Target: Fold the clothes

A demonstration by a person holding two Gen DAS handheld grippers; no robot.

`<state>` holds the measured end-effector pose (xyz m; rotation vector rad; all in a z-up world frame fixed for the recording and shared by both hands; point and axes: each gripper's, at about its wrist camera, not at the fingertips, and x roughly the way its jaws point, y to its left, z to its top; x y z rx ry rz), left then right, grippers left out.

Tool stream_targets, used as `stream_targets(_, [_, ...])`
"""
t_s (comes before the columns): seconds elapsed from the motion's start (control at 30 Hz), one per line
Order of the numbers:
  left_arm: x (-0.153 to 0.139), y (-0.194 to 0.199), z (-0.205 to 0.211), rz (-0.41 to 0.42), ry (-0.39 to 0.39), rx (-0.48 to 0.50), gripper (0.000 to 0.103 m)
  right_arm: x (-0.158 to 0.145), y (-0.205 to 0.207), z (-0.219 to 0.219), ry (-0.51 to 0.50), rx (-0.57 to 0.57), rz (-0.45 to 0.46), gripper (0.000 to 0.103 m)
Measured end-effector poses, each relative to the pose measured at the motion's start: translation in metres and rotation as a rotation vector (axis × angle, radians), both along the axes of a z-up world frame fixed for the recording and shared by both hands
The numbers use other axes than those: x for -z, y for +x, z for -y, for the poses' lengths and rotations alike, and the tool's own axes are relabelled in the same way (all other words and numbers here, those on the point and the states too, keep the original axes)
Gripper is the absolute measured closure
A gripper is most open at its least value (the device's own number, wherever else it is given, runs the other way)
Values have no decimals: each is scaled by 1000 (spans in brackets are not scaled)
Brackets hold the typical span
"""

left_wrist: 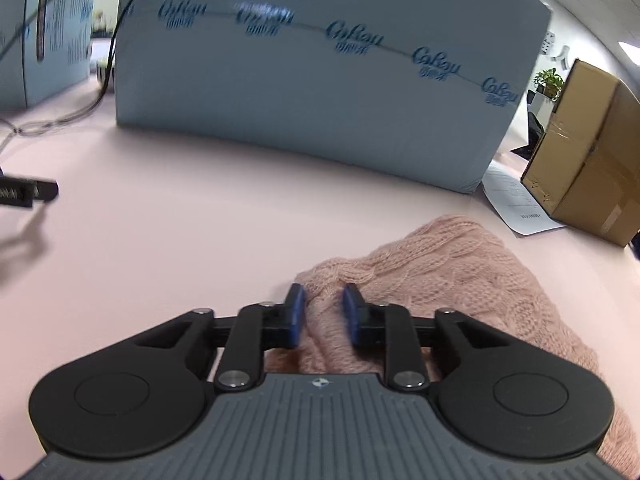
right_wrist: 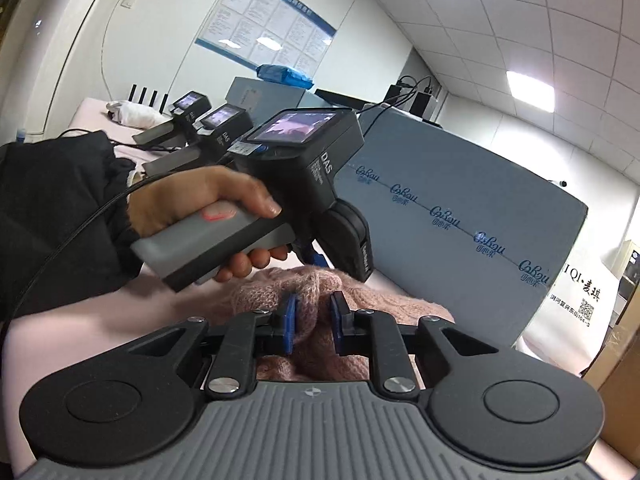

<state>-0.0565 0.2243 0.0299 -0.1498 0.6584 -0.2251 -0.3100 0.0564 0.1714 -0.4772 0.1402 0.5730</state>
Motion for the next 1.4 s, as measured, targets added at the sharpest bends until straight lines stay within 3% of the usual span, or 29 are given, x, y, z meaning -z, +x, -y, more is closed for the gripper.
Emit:
stream_targets(0.23, [-11, -13, -11, 74, -51, -45, 92, -13, 0, 13, 71, 13, -8, 87])
stream_targets(0.53, [-29, -38, -17, 203, -40, -21, 92, -31, -5, 30, 136, -18, 23, 87])
stream_targets(0.8, [-39, -55, -29, 281, -30, -46, 92, -41, -2, 57, 289, -156, -103, 87])
stream_targets(1.0, [-33, -50, -40, 236, 39, -113, 92, -33, 1, 43, 226, -251, -195, 87])
stream_targets(1.2, [-20, -31, -49, 105, 136, -236, 92, -19, 1, 22, 99, -318, -270, 87])
stream_targets(1.33, [-12, -23, -42, 66, 241, -264, 92, -12, 3, 13, 30, -332, -323, 86])
stream_targets(1.4, [-9, -22, -39, 54, 269, -265, 89, -8, 2, 7, -15, -332, -338, 77])
